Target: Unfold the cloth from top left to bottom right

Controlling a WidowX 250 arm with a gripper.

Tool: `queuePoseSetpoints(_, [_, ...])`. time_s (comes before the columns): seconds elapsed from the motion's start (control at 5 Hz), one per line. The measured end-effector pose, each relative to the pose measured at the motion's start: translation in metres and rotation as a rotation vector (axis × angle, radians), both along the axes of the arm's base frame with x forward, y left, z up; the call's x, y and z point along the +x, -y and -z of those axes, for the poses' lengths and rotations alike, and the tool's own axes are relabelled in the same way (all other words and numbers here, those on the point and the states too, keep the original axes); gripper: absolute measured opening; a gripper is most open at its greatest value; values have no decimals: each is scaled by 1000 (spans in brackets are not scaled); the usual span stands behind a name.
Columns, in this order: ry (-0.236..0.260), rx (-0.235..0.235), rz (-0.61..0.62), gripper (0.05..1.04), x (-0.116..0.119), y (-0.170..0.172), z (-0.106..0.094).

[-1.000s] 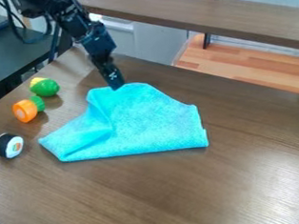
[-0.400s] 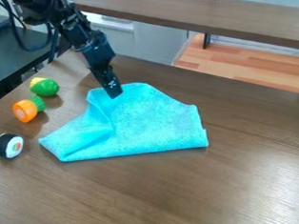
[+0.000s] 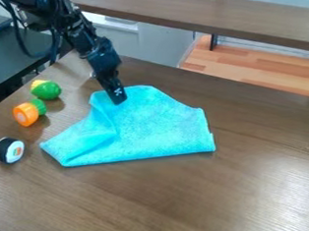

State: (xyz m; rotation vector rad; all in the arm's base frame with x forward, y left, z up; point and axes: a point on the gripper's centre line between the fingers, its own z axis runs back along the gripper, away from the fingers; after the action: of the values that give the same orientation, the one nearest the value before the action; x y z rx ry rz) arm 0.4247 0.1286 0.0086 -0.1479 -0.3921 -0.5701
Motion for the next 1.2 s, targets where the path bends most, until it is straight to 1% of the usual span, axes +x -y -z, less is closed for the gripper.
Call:
queuePoseSetpoints(0.2, [4,-9,9,361,-1,3,2])
queuePoseSetpoints(0.4, [13,-38,25,145,-2,8,3])
queuePoseSetpoints(0.6, [34,-55,29,71,-4,12,-4])
queuePoseSetpoints(0.8, [99,-54,44,60,-6,21,-33])
queuePoseSetpoints(1.0, [137,-19,101,59,-16,48,-50])
queuePoseSetpoints(1.2, [116,30,194,59,-38,78,-44])
